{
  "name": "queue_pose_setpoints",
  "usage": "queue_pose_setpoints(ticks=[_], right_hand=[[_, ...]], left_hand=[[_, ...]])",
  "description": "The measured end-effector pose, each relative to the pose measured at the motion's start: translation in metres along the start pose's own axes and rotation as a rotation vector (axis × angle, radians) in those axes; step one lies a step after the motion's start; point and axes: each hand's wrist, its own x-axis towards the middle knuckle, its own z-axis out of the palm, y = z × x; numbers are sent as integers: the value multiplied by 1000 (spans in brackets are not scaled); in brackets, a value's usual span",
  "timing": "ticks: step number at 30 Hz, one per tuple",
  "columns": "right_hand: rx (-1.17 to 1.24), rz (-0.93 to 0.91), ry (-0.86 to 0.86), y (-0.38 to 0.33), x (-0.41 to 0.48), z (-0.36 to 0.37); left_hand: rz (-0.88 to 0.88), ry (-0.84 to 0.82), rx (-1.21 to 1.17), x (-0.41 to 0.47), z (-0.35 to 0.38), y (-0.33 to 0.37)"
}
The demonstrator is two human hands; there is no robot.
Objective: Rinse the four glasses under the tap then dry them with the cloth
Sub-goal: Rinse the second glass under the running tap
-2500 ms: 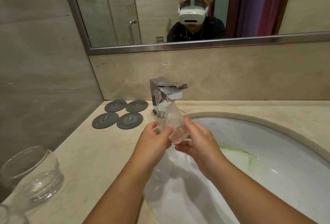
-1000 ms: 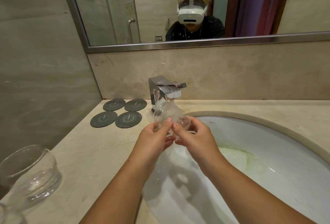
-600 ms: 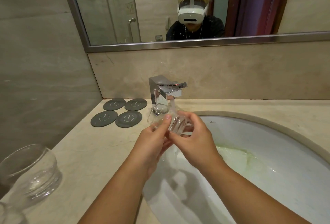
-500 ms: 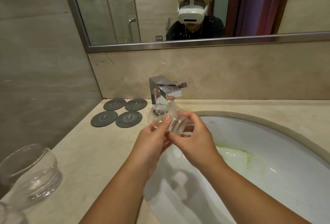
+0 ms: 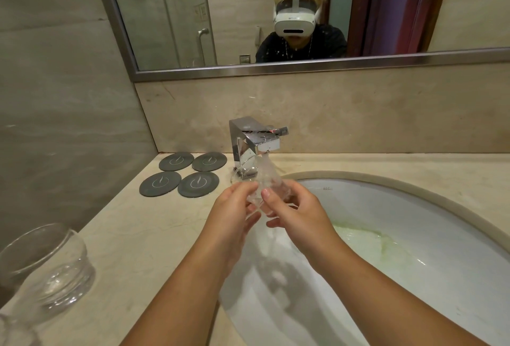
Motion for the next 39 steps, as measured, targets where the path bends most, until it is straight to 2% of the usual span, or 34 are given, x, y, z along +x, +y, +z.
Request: queue_pose_setpoints(ticks=[5, 9, 13, 16, 21, 31, 39], right_hand=[[-69, -51, 27, 1, -1, -2], [-138, 22, -24, 1, 0, -2], [-224, 99, -52, 4, -1, -3], [-283, 116, -79, 5, -1, -5], [-408, 97, -140, 2, -4, -6], [-481, 60, -45, 1, -4, -6], [-472, 79, 10, -4, -5, -4]], left_hand=[[-67, -57, 97, -9, 5, 1], [24, -5, 156, -7, 0, -1], [119, 70, 346, -5, -7, -5], [175, 81, 509, -7, -8, -5], [222, 47, 616, -10, -7, -4], [145, -37, 612, -12, -3, -5], [178, 5, 694, -12, -3, -2]])
